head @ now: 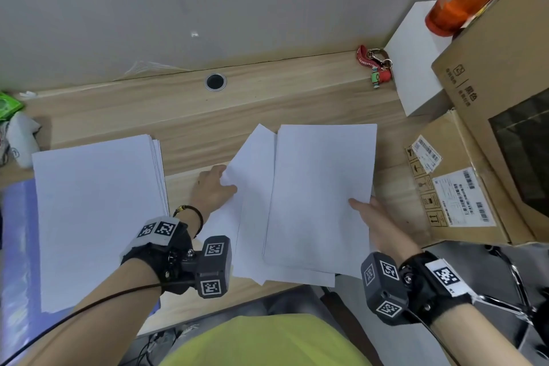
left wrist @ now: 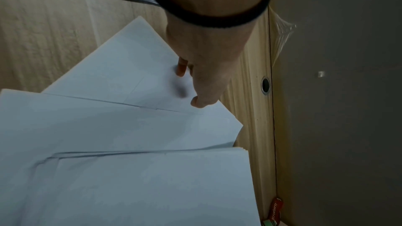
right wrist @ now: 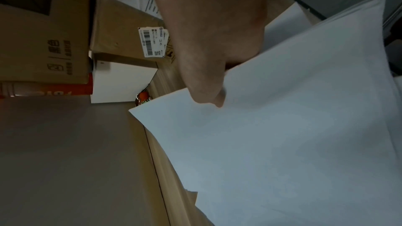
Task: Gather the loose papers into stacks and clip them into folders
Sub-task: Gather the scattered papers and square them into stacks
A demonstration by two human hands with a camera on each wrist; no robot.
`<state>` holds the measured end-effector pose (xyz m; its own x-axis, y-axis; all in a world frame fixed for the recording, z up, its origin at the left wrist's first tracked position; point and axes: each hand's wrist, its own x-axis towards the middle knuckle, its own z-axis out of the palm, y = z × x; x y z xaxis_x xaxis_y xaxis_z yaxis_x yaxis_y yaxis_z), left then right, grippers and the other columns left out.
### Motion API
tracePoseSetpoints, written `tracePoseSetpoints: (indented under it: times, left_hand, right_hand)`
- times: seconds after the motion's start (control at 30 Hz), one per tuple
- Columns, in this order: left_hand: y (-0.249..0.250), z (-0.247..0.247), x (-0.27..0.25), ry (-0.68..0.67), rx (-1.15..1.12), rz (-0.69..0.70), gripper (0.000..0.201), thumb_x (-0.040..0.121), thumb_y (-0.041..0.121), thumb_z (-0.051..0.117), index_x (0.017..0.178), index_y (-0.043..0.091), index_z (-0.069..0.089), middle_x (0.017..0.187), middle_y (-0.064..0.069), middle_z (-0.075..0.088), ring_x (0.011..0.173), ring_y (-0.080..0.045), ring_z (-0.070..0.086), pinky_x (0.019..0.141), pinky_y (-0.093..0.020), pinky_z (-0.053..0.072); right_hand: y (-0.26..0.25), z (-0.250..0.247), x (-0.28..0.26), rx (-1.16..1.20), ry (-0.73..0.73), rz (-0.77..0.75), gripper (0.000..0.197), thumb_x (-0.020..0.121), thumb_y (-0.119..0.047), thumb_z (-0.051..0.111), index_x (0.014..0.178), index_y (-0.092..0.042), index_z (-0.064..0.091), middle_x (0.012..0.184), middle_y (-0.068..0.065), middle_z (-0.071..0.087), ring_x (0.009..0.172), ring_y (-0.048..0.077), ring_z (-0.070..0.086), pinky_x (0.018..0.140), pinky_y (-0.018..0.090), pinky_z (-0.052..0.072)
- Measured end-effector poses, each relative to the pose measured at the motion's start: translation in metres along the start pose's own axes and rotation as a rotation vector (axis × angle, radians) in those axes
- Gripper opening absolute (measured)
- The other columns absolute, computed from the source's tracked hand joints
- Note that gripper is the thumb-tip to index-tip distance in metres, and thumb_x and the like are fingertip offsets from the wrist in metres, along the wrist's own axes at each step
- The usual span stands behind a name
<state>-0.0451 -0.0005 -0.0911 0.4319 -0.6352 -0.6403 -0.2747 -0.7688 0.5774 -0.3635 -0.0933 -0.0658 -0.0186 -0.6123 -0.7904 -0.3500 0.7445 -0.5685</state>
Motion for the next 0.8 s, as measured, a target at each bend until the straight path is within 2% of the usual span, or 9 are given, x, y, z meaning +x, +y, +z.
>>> tracePoseSetpoints:
  times: [0.1, 0.17, 0.23, 0.3, 0.37, 0.5, 0.57, 0.7, 0.8]
  left_hand:
    - [0.007, -0.001, -0.007, -0.041, -0.077, 0.002, 0.054, 0.088, 0.013, 0.061, 0.139, 0.015, 0.041, 0.125, -0.002, 0.043, 0.111, -0.020, 0.047, 0.084, -0.031, 0.041]
    - [0.009, -0.001, -0.012, -0.071, -0.176, -0.021, 0.048, 0.089, 0.007, 0.060, 0.134, 0.012, 0.044, 0.121, -0.004, 0.052, 0.104, -0.020, 0.052, 0.083, -0.031, 0.042]
    - [0.007, -0.002, -0.016, -0.100, -0.268, -0.044, 0.043, 0.088, 0.006, 0.062, 0.129, 0.007, 0.049, 0.121, -0.008, 0.060, 0.105, -0.025, 0.060, 0.091, -0.038, 0.049]
    - [0.005, -0.003, -0.019, -0.122, -0.290, -0.044, 0.034, 0.088, 0.007, 0.064, 0.121, 0.008, 0.056, 0.119, -0.009, 0.064, 0.103, -0.027, 0.063, 0.094, -0.041, 0.051]
    - [0.003, -0.004, -0.020, -0.139, -0.272, -0.042, 0.024, 0.089, 0.010, 0.065, 0.112, 0.009, 0.061, 0.114, -0.009, 0.067, 0.097, -0.028, 0.065, 0.089, -0.040, 0.053]
    - [-0.001, -0.007, -0.022, -0.055, -0.161, -0.042, 0.032, 0.080, 0.025, 0.072, 0.108, 0.011, 0.066, 0.112, -0.010, 0.067, 0.100, -0.032, 0.065, 0.089, -0.044, 0.054]
    - [0.000, -0.009, -0.021, -0.031, -0.141, -0.031, 0.040, 0.078, 0.025, 0.072, 0.113, 0.010, 0.063, 0.114, -0.009, 0.064, 0.101, -0.030, 0.063, 0.088, -0.041, 0.053]
    - [0.006, -0.009, -0.020, -0.025, -0.132, -0.002, 0.039, 0.088, 0.009, 0.064, 0.126, 0.005, 0.056, 0.115, -0.005, 0.061, 0.098, -0.022, 0.057, 0.075, -0.026, 0.042]
    - [0.012, -0.005, -0.020, 0.001, -0.086, 0.014, 0.036, 0.087, 0.013, 0.064, 0.123, 0.009, 0.058, 0.112, -0.002, 0.062, 0.099, -0.022, 0.058, 0.076, -0.026, 0.041]
  right_hand:
    - [0.003, 0.009, 0.001, 0.007, -0.022, 0.005, 0.029, 0.098, -0.015, 0.052, 0.126, -0.016, 0.054, 0.101, -0.003, 0.063, 0.093, 0.019, 0.059, 0.092, 0.035, 0.046]
    - [0.006, 0.016, 0.000, 0.037, -0.046, 0.030, 0.032, 0.098, -0.016, 0.052, 0.129, -0.012, 0.053, 0.113, 0.003, 0.064, 0.106, 0.025, 0.059, 0.100, 0.041, 0.045]
    - [0.010, 0.024, 0.000, 0.075, -0.075, 0.052, 0.038, 0.098, -0.016, 0.052, 0.135, -0.010, 0.050, 0.127, 0.007, 0.060, 0.115, 0.028, 0.057, 0.104, 0.046, 0.043]
    - [0.013, 0.033, -0.001, 0.116, -0.107, 0.065, 0.034, 0.099, -0.014, 0.050, 0.132, -0.009, 0.051, 0.126, 0.008, 0.061, 0.109, 0.027, 0.059, 0.095, 0.043, 0.048]
    - [0.014, 0.044, -0.005, 0.141, -0.165, 0.072, 0.029, 0.099, -0.010, 0.047, 0.127, -0.007, 0.054, 0.119, 0.011, 0.063, 0.098, 0.026, 0.062, 0.080, 0.037, 0.052]
    - [0.011, 0.054, -0.015, 0.010, -0.271, 0.022, 0.027, 0.098, -0.011, 0.049, 0.124, -0.011, 0.057, 0.119, 0.007, 0.066, 0.105, 0.026, 0.063, 0.094, 0.041, 0.049]
    - [0.002, 0.041, -0.017, -0.092, -0.295, -0.045, 0.024, 0.099, -0.017, 0.050, 0.121, -0.016, 0.058, 0.120, 0.004, 0.066, 0.106, 0.023, 0.062, 0.096, 0.040, 0.048]
    - [-0.012, -0.015, -0.007, -0.219, 0.016, -0.141, 0.034, 0.099, -0.018, 0.047, 0.132, -0.019, 0.051, 0.129, -0.007, 0.050, 0.117, 0.013, 0.046, 0.097, 0.033, 0.040]
    - [-0.007, -0.037, -0.003, -0.166, 0.107, -0.121, 0.033, 0.097, -0.012, 0.047, 0.130, -0.018, 0.051, 0.121, 0.000, 0.058, 0.099, 0.016, 0.055, 0.074, 0.028, 0.045]
